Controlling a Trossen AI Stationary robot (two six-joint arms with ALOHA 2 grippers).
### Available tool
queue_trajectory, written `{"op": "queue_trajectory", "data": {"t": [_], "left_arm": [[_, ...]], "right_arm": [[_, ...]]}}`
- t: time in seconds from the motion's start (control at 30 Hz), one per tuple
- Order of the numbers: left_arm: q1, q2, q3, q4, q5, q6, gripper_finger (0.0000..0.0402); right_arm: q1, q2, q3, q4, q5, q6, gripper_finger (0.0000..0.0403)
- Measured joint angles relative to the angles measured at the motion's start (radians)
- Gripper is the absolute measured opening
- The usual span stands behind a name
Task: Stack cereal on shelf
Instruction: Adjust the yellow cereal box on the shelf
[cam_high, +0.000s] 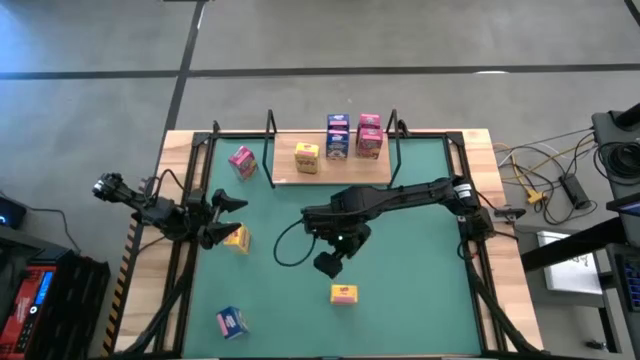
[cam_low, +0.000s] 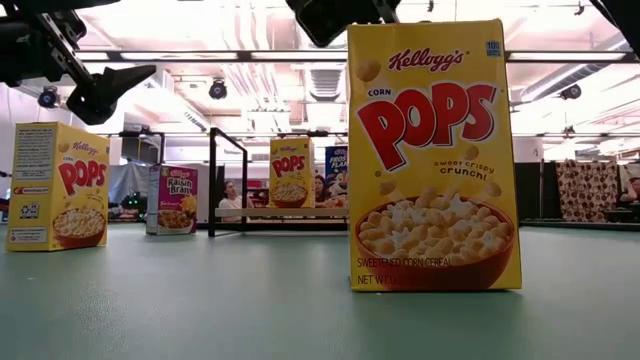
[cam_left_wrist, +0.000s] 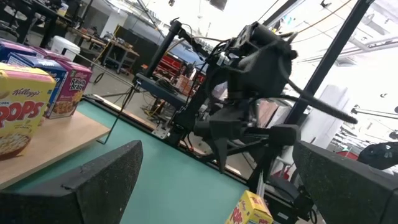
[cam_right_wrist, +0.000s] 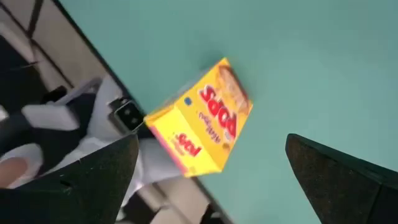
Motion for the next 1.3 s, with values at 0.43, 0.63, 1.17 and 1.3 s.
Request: {"op": "queue_trajectory", "data": {"t": [0.43, 0.63, 1.17, 1.3], "left_arm": [[0.000, 0.000, 0.000, 0.000, 0.000, 0.000, 0.0398], [0.000, 0.000, 0.000, 0.000, 0.000, 0.000, 0.0398], [0.000, 0.000, 0.000, 0.000, 0.000, 0.000, 0.0398], [0.000, 0.000, 0.000, 0.000, 0.000, 0.000, 0.0398]], "right_arm": [[0.027, 0.009, -0.017, 0.207, 0.239, -0.169, 0.0396], [0.027, 0.009, -0.018, 0.217, 0.412, -0.170, 0.0396], [0.051, -0.208, -0.142, 0.418, 0.788, -0.466, 0.0360], [0.081, -0.365, -0.363, 0.648, 0.830, -0.508, 0.0338]]}}
